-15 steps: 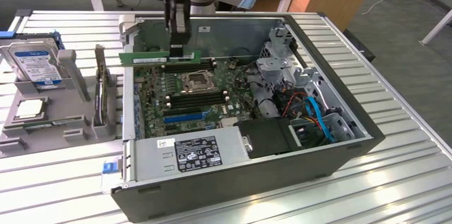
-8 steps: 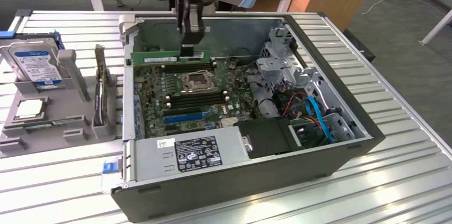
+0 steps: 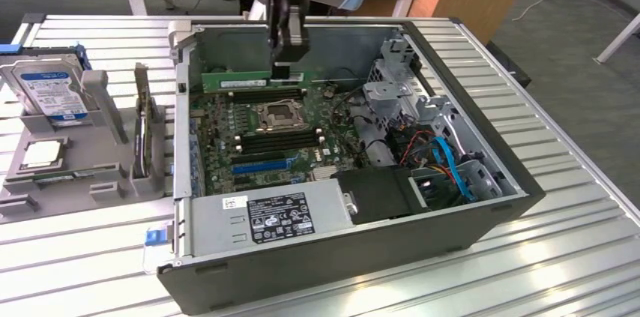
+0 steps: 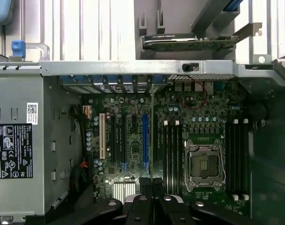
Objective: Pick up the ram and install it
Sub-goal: 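Pick up the ram and move it above insertion slot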
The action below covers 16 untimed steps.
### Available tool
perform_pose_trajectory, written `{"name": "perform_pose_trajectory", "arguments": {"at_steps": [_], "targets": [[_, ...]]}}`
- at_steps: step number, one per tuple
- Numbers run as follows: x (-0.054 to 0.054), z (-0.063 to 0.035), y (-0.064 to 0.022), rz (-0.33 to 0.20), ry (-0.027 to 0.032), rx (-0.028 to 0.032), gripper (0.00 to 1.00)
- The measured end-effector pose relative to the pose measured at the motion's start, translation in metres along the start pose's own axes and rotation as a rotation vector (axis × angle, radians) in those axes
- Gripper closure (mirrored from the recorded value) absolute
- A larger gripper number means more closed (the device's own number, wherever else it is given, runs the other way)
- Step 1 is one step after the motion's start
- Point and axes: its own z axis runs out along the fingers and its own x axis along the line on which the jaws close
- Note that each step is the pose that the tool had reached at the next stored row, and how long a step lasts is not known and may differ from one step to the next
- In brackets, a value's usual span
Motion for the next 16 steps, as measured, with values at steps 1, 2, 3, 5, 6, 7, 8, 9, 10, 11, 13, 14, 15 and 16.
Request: {"name": "perform_pose_trajectory", "arguments": {"at_steps": [1, 2, 3, 5, 6, 7, 8, 9, 10, 11, 13, 14, 15, 16], "targets": [[0.000, -0.0001, -0.0022, 0.000, 0.0000, 0.0000, 0.88], [0.000, -0.0001, -0.0045, 0.000, 0.0000, 0.0000, 0.88], [0.000, -0.0001, -0.0067, 0.000, 0.0001, 0.0000, 0.88], [0.000, -0.0002, -0.0114, 0.000, 0.0000, 0.0000, 0.88], [0.000, -0.0002, -0.0135, 0.000, 0.0000, 0.0000, 0.88], [-0.001, -0.0003, -0.0156, 0.000, 0.0000, 0.0000, 0.88], [-0.001, -0.0003, -0.0178, 0.000, 0.0000, 0.0000, 0.88], [-0.001, -0.0004, -0.0199, 0.000, 0.0000, 0.0000, 0.88], [-0.001, -0.0004, -0.0219, 0.000, 0.0000, 0.0000, 0.88], [-0.001, -0.0004, -0.0238, 0.000, 0.0000, 0.0000, 0.88], [-0.001, -0.0005, -0.0278, 0.000, 0.0001, 0.0000, 0.88], [-0.001, -0.0005, -0.0296, 0.000, 0.0000, 0.0000, 0.88], [-0.001, -0.0006, -0.0313, 0.000, 0.0000, 0.0000, 0.88], [-0.001, -0.0006, -0.0329, 0.000, 0.0001, 0.0000, 0.88]]}}
